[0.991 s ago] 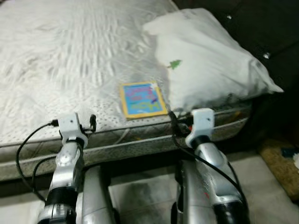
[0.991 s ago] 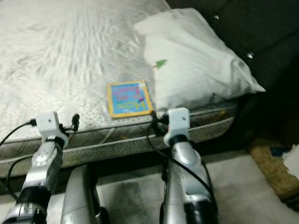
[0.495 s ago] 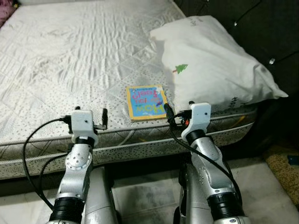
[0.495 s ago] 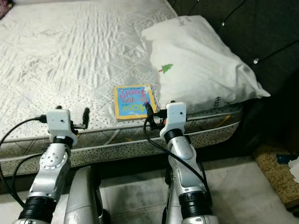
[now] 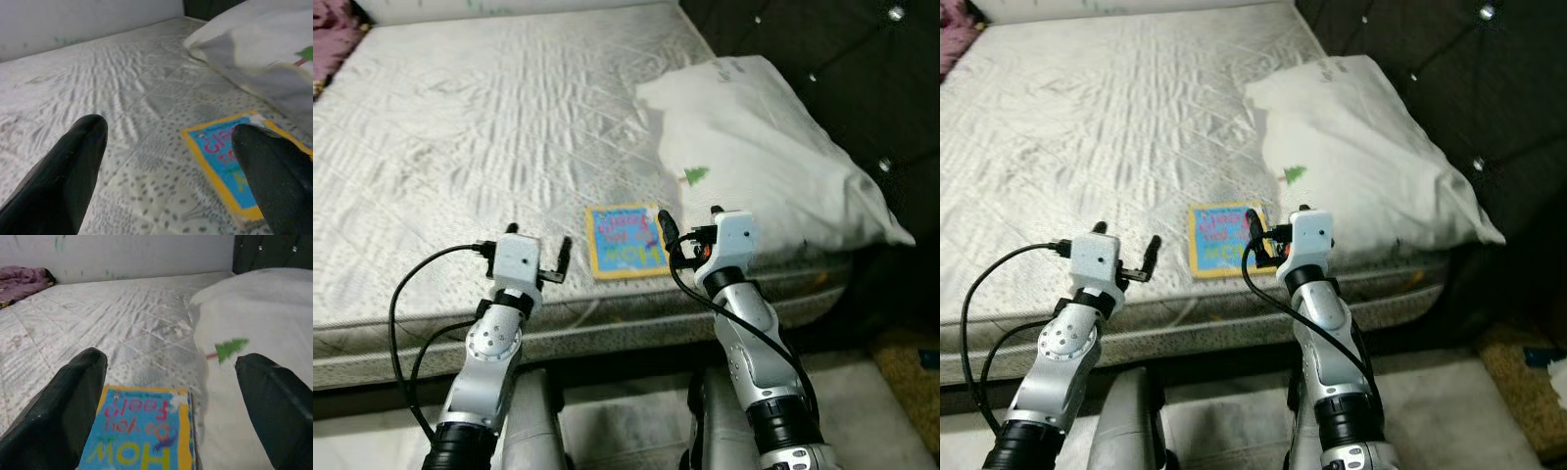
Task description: Clean up the room
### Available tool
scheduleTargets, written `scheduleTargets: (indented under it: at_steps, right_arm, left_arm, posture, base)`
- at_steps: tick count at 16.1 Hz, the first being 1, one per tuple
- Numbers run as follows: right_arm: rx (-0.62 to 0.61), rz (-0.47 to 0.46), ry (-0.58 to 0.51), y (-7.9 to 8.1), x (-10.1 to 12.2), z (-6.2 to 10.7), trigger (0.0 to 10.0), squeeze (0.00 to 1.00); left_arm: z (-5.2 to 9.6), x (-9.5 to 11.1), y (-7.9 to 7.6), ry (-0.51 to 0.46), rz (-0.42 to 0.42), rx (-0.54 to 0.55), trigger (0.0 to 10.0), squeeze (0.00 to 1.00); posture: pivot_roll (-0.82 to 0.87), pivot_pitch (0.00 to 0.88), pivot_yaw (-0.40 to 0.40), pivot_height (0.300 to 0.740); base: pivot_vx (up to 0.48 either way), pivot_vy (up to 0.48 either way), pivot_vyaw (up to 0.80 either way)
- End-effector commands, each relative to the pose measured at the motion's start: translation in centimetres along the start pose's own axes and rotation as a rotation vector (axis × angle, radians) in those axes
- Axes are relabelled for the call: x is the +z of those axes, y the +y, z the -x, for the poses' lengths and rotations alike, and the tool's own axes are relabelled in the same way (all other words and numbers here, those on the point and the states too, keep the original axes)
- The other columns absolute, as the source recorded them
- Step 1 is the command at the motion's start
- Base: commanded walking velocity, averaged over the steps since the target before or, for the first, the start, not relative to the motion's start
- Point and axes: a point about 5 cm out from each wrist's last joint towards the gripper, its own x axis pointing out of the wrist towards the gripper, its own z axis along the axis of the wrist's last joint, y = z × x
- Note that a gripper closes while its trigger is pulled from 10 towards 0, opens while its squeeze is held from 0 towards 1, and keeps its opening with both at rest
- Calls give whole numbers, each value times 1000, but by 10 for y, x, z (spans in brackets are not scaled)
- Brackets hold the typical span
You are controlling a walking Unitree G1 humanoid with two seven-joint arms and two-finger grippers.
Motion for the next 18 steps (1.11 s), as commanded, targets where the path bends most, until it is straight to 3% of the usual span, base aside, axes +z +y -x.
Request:
scheduleTargets:
  at_steps: [1, 5, 7, 9, 12, 13, 14, 18]
  right_arm:
    - [5, -4, 2, 1, -1, -1, 10000, 0]
    - [-9, 6, 19, -2, -7, 4, 10000, 0]
    - [-29, 21, 29, -5, -10, 8, 10000, 0]
    - [-48, 19, 38, -6, -12, 11, 10000, 0]
    - [-67, 30, 60, -9, -16, 12, 10000, 0]
    - [-73, 34, 68, -10, -17, 12, 10000, 0]
    - [-57, 32, 60, -9, -17, 13, 10000, 0]
    - [-34, 74, 41, -7, -13, 14, 10000, 0]
  left_arm:
    - [4, 0, -2, 9, -21, -35, 10000, 0]
    - [1, 1, -8, 24, -66, -57, 10000, 0]
    - [1, 10, -8, -51, -71, -90, 10000, 0]
    - [0, 12, 0, -82, -112, -63, 10000, 0]
    - [0, 7, 18, -54, -170, 69, 10000, 0]
    - [0, 4, 24, -37, -170, 117, 10000, 0]
    - [0, -7, 30, 42, -68, 164, 10000, 0]
    - [1, -4, 19, 15, -31, 74, 10000, 0]
  posture:
    - [67, 0, 36, 658]
    - [70, 0, 23, 702]
    - [61, 0, 31, 731]
    - [57, 0, 36, 740]
    - [55, 0, 30, 740]
    - [60, 0, 25, 740]
    - [61, 0, 22, 740]
    - [57, 0, 22, 740]
  base:
    - [0, 0, 0]
    - [0, 0, 0]
    - [0, 0, 0]
    - [0, 0, 0]
    - [0, 0, 0]
    - [0, 0, 0]
    - [0, 0, 0]
    - [0, 0, 0]
